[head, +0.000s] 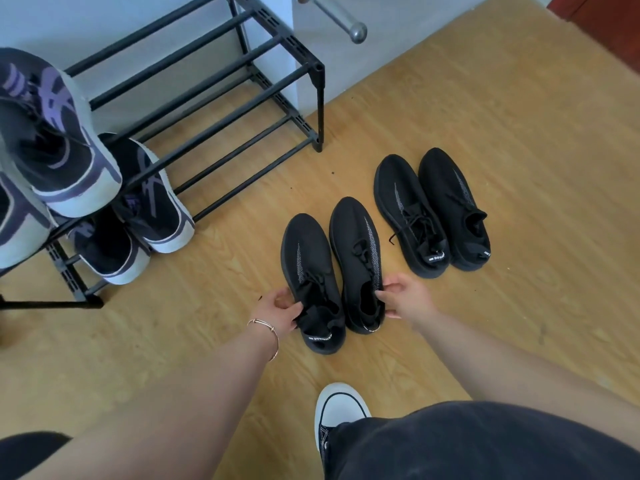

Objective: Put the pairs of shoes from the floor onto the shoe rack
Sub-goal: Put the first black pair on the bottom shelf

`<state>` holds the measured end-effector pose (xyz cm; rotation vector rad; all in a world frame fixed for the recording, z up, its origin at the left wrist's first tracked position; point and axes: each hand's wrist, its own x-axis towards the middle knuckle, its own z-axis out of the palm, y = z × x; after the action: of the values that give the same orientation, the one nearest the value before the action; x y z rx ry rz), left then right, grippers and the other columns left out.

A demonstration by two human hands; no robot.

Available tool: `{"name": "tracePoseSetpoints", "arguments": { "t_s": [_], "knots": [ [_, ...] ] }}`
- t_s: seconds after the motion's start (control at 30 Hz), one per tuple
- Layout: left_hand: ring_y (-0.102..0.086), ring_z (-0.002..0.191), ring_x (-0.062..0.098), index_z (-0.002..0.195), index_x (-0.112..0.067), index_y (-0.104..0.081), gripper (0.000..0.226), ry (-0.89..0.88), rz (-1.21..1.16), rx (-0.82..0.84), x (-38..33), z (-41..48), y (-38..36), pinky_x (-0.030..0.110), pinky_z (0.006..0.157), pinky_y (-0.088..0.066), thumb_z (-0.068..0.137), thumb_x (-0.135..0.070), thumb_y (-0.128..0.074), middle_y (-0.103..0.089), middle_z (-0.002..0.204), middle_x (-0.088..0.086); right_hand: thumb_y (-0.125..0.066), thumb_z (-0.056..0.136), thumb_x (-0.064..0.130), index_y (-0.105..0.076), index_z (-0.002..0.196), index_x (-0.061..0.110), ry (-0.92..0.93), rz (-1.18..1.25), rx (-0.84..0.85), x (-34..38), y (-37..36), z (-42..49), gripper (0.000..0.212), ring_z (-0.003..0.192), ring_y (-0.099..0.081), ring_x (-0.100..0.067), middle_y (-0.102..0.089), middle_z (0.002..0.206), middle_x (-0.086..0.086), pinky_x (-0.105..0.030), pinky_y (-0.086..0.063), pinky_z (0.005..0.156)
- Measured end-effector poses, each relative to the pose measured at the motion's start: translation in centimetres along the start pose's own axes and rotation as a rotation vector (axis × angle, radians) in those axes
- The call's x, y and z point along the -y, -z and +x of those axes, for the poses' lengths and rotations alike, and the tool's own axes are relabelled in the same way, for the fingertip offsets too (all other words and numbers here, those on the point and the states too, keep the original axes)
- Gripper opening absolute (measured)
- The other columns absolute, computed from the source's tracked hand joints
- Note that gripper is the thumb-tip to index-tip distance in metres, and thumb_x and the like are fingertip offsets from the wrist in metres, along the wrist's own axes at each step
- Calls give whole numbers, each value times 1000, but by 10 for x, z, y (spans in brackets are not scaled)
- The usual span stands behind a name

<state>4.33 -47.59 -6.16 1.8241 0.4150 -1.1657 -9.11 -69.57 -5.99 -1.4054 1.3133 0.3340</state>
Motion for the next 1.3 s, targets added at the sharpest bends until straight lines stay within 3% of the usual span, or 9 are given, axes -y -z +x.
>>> {"name": "tracePoseSetpoints", "arguments": {
  "t_s": [0.2,0.3,0.43,0.67,0.87,0.97,1.07,1.17,1.3],
  "knots": [
    [-69,100,10,128,-37,-60,46,-61,101,83,5,-6,5,38,93,-56,84,-39,-70,-72,110,-11,-74,86,36,-53,138,19,50,87,110,2,8,-8,59,97,-72,-20,-69,115,-5,-38,-61,83],
    [-65,98,9,129,-43,-50,49,-31,90,109,4,-11,7,38,84,-58,85,-35,-72,-64,117,-11,-76,83,38,-45,145,18,55,69,177,-2,11,-10,72,102,-70,-17,-67,120,-3,-36,-58,89],
    [-65,108,21,142,-21,-43,74,15,-19,60,3,-10,2,40,78,-60,79,-12,-80,-61,118,-9,-86,73,28,-29,154,16,57,-6,218,-8,9,-7,99,113,-64,-20,-60,133,-6,-35,-55,93],
    [-64,98,24,121,-14,-53,48,23,-100,71,5,-9,-4,42,80,-58,81,5,-73,-64,107,2,-79,81,11,-57,127,13,104,10,128,-3,-2,-11,50,97,-63,-14,-65,106,1,-29,-50,82],
    [-65,91,20,135,-14,-48,60,-11,-67,58,4,-7,-3,30,61,-55,83,2,-72,-67,107,5,-78,82,12,-55,124,12,106,67,114,-4,-4,-8,48,102,-65,-23,-66,115,-9,-34,-53,78],
    [-66,80,12,132,-14,-50,56,-19,-102,59,1,-7,2,35,66,-58,84,3,-72,-66,92,0,-83,76,19,-59,122,14,121,110,106,-4,-3,-6,52,110,-66,-28,-66,120,-12,-44,-58,87],
    [-69,86,18,131,-12,-52,54,-10,-159,57,-1,-7,11,49,82,-59,83,3,-72,-68,94,2,-83,77,18,-61,120,15,146,131,113,5,-6,-8,49,108,-67,-26,-68,117,-8,-48,-56,93],
    [-69,95,25,131,-11,-53,55,-11,-223,31,-4,-9,22,54,86,-58,82,5,-72,-69,97,5,-83,77,18,-63,122,15,180,131,120,17,-11,-10,49,106,-68,-23,-69,115,-6,-43,-57,88],
    [-68,97,23,128,-14,-53,51,-39,-291,3,-18,-9,39,44,75,-62,84,4,-71,-67,106,9,-84,77,24,-65,125,19,234,104,151,39,-19,-8,52,102,-67,-19,-69,116,-3,-31,-51,76]
  ]
}}
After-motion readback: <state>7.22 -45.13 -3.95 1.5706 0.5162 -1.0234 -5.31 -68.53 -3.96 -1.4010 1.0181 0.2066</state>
